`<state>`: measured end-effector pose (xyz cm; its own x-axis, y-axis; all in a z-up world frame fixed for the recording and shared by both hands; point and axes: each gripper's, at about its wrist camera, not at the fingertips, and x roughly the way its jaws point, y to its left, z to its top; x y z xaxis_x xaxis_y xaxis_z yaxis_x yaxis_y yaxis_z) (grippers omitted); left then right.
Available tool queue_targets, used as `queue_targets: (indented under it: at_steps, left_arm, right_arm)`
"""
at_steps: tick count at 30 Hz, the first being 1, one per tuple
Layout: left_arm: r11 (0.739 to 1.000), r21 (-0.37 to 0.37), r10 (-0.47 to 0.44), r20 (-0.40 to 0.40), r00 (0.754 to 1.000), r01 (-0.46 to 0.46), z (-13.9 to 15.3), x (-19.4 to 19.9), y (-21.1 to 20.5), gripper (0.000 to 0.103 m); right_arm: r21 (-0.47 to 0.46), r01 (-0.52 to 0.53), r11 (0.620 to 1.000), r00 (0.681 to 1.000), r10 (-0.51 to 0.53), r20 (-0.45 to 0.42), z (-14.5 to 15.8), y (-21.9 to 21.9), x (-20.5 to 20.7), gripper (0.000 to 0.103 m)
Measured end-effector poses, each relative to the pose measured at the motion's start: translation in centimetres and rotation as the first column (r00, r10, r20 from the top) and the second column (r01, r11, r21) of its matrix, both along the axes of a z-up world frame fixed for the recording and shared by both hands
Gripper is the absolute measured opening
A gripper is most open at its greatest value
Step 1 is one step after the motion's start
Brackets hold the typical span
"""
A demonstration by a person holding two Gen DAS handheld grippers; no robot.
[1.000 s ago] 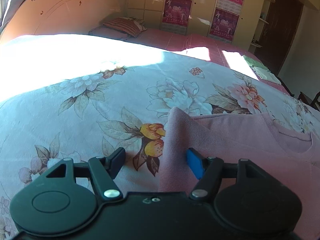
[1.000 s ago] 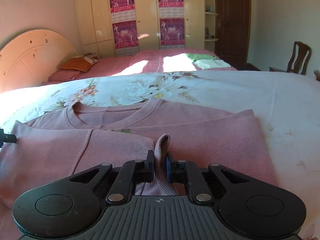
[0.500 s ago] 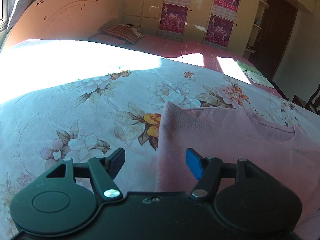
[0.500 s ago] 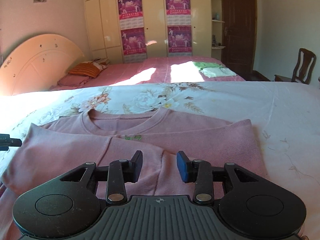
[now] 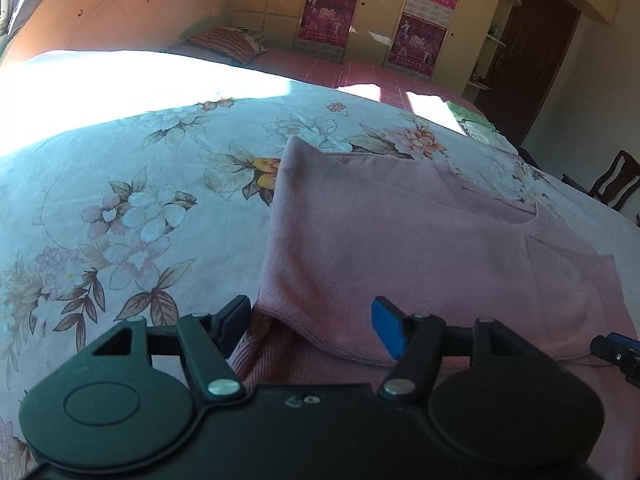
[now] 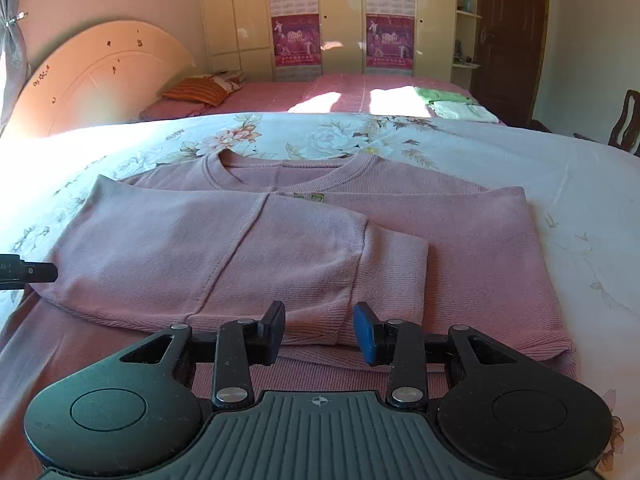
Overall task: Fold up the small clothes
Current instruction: 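Fold the body side edge over the sleeve toward the center, left gripper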
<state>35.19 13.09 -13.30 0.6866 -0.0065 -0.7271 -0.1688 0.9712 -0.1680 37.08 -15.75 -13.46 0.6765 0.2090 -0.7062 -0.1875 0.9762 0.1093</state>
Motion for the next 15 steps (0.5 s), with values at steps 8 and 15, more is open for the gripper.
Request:
queue_targets:
  at_steps: [8,15]
  left_arm:
    - [0.991,-0.02,-0.129,0.001,0.992,0.129,0.2,-2.4,-6.4,0.067]
    - [0.983,0.063,-0.166,-0.061,0.984,0.17,-2.4,-4.5,-8.5,0.067]
  right_arm:
    - [0.037,-0.086,0.996,0.996,0.088,-0.034,0.0,2.6,-2.8,0.038]
    - [-0.016,-0.144,0.989,0.985,0.142,-0.097,-2.1,2.6,-4.6,0.038]
